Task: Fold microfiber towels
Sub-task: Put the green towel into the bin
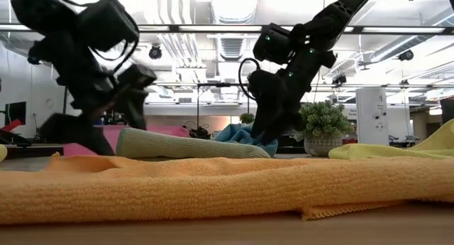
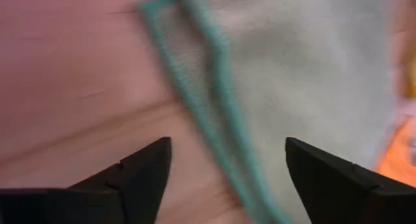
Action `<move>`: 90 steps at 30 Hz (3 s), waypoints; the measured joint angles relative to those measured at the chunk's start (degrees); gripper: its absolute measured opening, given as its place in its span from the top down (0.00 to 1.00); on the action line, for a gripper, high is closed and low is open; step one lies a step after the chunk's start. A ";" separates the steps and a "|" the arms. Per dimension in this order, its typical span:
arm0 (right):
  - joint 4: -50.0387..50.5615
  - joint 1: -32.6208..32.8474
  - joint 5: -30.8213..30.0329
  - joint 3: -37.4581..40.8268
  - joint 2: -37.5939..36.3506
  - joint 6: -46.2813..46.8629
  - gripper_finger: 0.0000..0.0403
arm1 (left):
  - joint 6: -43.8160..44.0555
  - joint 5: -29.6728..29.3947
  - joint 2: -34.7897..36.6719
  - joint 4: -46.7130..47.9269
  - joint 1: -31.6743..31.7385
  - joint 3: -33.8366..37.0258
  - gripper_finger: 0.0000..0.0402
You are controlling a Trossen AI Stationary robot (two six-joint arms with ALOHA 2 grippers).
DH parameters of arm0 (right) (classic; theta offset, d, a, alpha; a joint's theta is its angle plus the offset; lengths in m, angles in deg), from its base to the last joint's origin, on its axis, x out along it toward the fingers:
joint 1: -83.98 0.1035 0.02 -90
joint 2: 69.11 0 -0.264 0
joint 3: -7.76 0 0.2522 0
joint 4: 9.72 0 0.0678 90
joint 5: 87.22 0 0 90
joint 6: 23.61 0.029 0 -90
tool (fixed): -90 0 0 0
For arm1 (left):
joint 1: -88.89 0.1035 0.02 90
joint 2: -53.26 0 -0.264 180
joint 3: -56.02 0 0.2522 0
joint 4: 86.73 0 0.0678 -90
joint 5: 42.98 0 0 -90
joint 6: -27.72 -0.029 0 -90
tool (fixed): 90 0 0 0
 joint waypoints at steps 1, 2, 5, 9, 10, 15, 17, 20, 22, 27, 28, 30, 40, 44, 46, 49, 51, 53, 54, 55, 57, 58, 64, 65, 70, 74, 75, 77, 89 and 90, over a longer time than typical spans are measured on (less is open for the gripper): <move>-0.13 0.13 -0.07 0.20 0.00 0.34 0.47 | -0.26 0.05 -1.16 -1.46 0.20 -0.22 0.28; -0.13 0.35 -0.06 0.37 0.00 0.77 0.47 | -0.95 0.07 -2.32 -3.08 0.41 -0.04 0.27; -0.09 1.48 -0.13 0.75 0.02 3.15 0.47 | -3.06 -0.10 -4.99 -8.28 0.68 -0.10 0.27; -0.87 3.88 -0.32 0.92 0.02 5.14 0.47 | -4.68 -0.14 -7.48 -13.07 0.70 -0.07 0.27; -1.81 4.61 -0.34 1.11 0.02 5.99 0.47 | -4.88 -0.15 -8.03 -13.77 0.75 -0.07 0.27; -7.72 7.28 -0.30 2.66 0.02 9.07 0.47 | -7.87 -0.07 -10.69 -17.03 0.88 -0.05 0.27; -8.91 7.67 -0.62 3.34 0.02 10.89 0.47 | -8.25 -0.06 -11.38 -18.00 0.92 -0.05 0.27; -10.08 8.03 -3.19 4.33 0.02 12.86 0.47 | -10.17 -0.06 -12.52 -19.48 0.92 -0.03 0.27; -10.77 8.11 -4.29 4.88 0.02 13.86 0.47 | -10.79 -0.09 -13.16 -20.66 0.94 0.00 0.27; -13.70 8.18 -5.38 5.48 0.56 14.91 0.47 | -12.03 -0.27 -15.34 -23.73 0.94 0.00 0.27; -14.61 8.18 -5.39 5.50 1.09 14.94 0.47 | -12.04 -0.30 -15.73 -24.28 0.94 0.00 0.27; -14.95 8.25 -5.41 5.50 2.66 15.43 0.47 | -12.09 -0.40 -16.70 -25.08 0.94 0.00 0.27; -28.93 8.93 2.66 5.59 8.52 17.15 0.47 | -12.61 -0.59 -19.53 -29.60 0.94 0.04 0.29; -32.54 8.91 3.12 5.61 8.55 17.20 0.47 | -13.94 -0.75 -19.54 -29.90 0.94 0.04 0.35; -32.70 8.88 2.96 5.61 8.55 17.16 0.48 | -14.28 -1.33 -19.54 -30.00 0.92 0.04 0.41; -33.00 8.88 2.75 5.61 8.55 16.91 0.54 | -15.36 -1.57 -19.54 -30.07 0.92 0.04 0.50; -33.66 8.88 2.75 5.61 8.55 16.85 0.60 | -15.71 -1.73 -19.54 -30.10 0.92 0.01 0.58; -33.66 8.88 2.75 5.61 8.55 16.75 0.69 | -16.88 -1.75 -19.42 -30.08 0.86 -0.05 0.66; -33.66 8.88 2.72 5.61 8.55 16.62 0.74 | -17.54 -1.78 -19.21 -30.05 0.86 -0.04 0.71; -33.76 8.88 2.70 5.61 8.55 16.48 0.80 | -18.13 -1.92 -18.80 -30.02 0.84 -0.06 0.76; -34.65 8.88 2.67 5.61 8.55 16.20 0.90 | -19.35 -2.10 -17.68 -29.97 0.81 -0.05 0.87; -35.17 8.88 2.66 5.60 8.54 15.75 0.94 | -20.03 -2.09 -17.13 -29.90 0.81 -0.05 0.93; -35.21 8.52 2.70 3.78 7.93 13.76 0.96 | -24.56 -3.93 -11.28 -26.60 1.04 0.23 0.97; -35.22 8.41 2.72 3.01 7.78 13.37 0.96 | -25.04 -4.23 -9.82 -25.18 1.07 0.19 0.98; -33.94 7.32 2.79 -2.78 7.54 9.33 0.96 | -29.16 -4.85 -1.52 -18.74 2.82 0.21 0.99; -27.46 6.00 2.74 -9.63 7.52 3.88 0.96 | -31.89 -4.85 6.84 -10.88 5.46 0.16 0.99; -25.79 5.55 2.74 -11.30 7.52 2.41 0.96 | -32.60 -4.87 8.91 -9.20 6.30 0.16 1.00; -23.60 4.56 2.67 -14.78 7.88 -0.30 0.96 | -33.89 -5.05 13.23 -5.15 8.17 0.15 1.00; -18.01 -2.22 2.19 -33.84 19.15 -7.10 0.96 | -46.61 -5.17 27.72 5.61 24.42 -0.05 1.00; -18.11 -2.67 2.18 -35.53 20.54 -7.27 0.96 | -47.77 -5.18 28.02 5.72 25.86 -0.05 1.00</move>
